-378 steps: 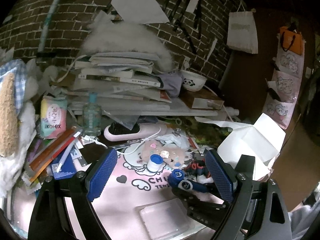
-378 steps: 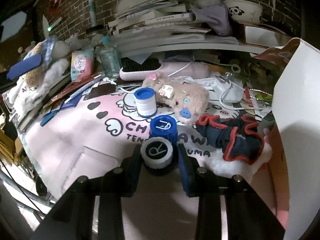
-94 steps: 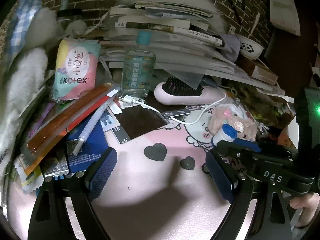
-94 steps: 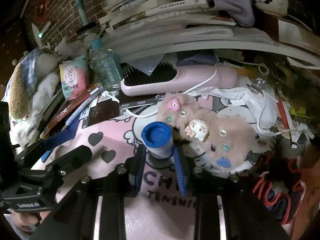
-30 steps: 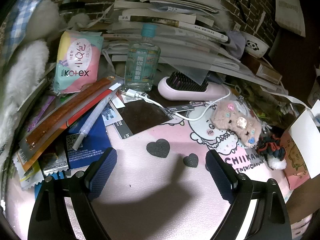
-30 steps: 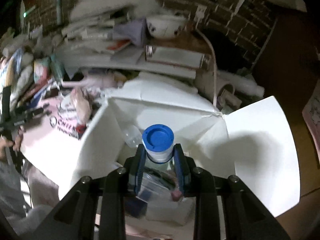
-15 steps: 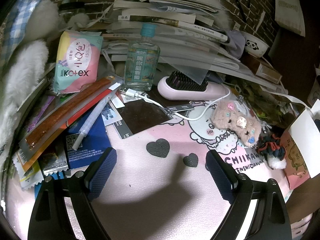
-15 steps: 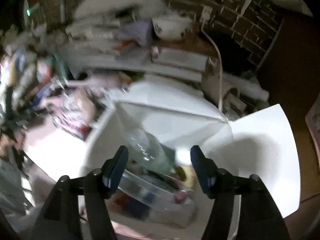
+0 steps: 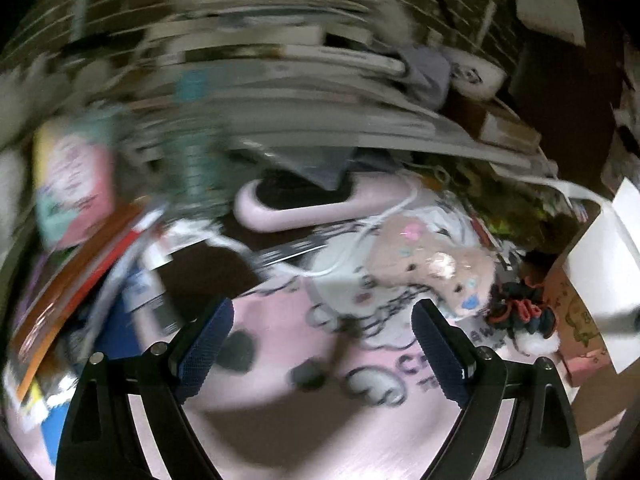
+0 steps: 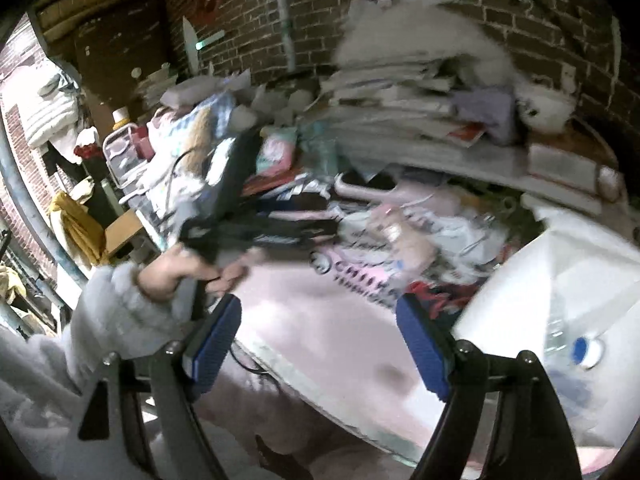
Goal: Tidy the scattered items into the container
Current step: 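Withdraw the open right tool from the box back over the desk, then reach the left tool to the beige plush toy and grasp it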
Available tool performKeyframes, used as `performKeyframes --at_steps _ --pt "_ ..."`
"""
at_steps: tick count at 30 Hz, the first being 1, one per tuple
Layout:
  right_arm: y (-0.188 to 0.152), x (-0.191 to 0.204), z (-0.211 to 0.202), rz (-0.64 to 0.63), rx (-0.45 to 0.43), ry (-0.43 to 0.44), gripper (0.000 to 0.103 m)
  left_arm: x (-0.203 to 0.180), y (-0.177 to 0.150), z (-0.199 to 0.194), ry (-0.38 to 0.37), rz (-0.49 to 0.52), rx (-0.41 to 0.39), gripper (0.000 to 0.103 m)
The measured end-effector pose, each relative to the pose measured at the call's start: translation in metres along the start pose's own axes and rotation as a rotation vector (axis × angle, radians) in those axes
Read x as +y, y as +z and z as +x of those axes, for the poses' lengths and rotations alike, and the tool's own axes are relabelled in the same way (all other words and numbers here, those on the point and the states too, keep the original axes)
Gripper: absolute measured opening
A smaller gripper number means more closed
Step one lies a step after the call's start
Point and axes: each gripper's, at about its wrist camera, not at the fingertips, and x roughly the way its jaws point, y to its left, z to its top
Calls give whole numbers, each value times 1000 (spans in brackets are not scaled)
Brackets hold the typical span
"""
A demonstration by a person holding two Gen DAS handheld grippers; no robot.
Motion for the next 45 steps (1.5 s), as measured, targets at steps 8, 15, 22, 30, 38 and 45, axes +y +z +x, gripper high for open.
performKeyframes --at_steps 8,15,22,30,38,45 --pt "-21 3 30 42 46 33 78 -41 29 32 -25 62 70 89" --pt "-33 8 40 41 84 75 78 -47 35 53 -46 25 126 89" --pt "-36 4 41 68 80 94 78 -48 30 59 -110 16 131 81" --pt "-36 3 39 84 72 101 78 -49 31 54 -179 -8 118 46" --pt "-37 1 38 91 67 105 78 -42 28 35 -217 -40 72 44" --pt "-34 2 36 101 45 77 78 -30 43 4 -233 -86 17 44"
